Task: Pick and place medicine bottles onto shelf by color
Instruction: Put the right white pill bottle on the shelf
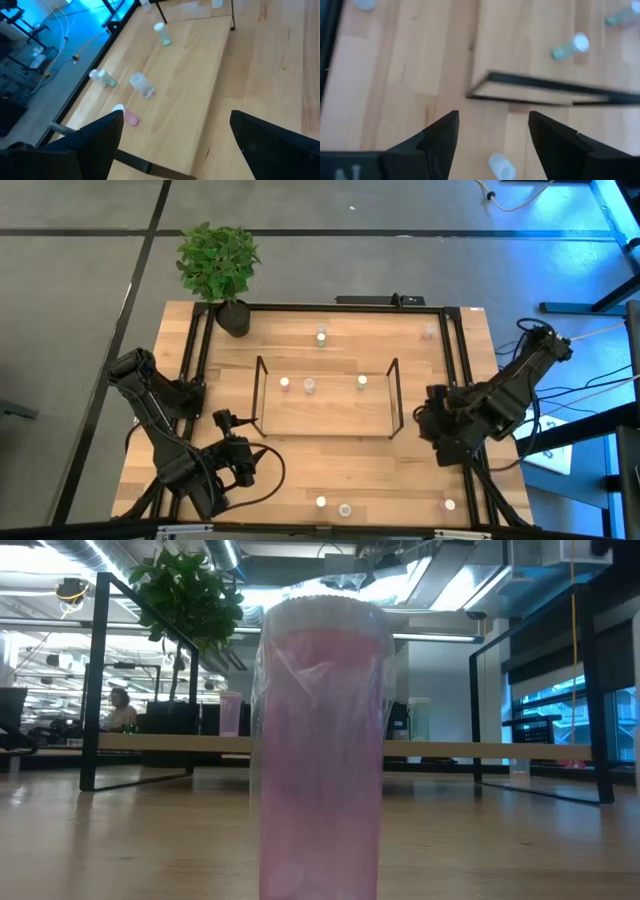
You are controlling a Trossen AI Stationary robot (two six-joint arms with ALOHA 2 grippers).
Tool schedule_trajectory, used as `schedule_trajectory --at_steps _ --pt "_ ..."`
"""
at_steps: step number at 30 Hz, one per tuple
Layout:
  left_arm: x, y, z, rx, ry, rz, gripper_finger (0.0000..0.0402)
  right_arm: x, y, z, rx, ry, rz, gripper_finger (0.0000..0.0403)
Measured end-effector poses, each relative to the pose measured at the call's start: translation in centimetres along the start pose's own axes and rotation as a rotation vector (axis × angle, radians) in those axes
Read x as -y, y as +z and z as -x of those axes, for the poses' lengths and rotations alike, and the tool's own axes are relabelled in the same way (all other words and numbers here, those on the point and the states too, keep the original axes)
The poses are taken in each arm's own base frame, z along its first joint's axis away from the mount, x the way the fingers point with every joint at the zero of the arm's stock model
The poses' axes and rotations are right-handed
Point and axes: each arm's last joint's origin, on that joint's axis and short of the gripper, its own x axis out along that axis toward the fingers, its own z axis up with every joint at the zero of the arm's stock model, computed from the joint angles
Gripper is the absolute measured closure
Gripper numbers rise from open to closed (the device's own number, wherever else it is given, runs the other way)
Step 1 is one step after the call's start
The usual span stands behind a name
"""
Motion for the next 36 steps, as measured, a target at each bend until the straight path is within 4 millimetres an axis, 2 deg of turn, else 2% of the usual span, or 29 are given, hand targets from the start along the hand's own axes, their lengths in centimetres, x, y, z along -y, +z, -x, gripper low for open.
schedule_trajectory --at_steps 9,17,26,36 --pt "-0.4 0.6 -1.1 -0.002 0.040 0.025 0.0041 2.2 -4.6 -1.5 -0.027 -0.003 -0.351 0.0161" --pt "-1.0 1.4 -2.8 -0.021 0.094 0.046 0.0041 2.6 -6.4 -3.0 -0.085 -0.024 -0.662 0.0161" --pt "-1.6 1.9 -3.9 -0.040 0.131 0.018 0.0041 2.1 -6.4 -4.0 -0.062 -0.005 -0.685 0.0161" --pt "-1.5 1.8 -3.8 -0.045 0.126 0.017 0.0041 1.3 -5.5 -4.6 -0.017 0.023 -0.673 0.0161"
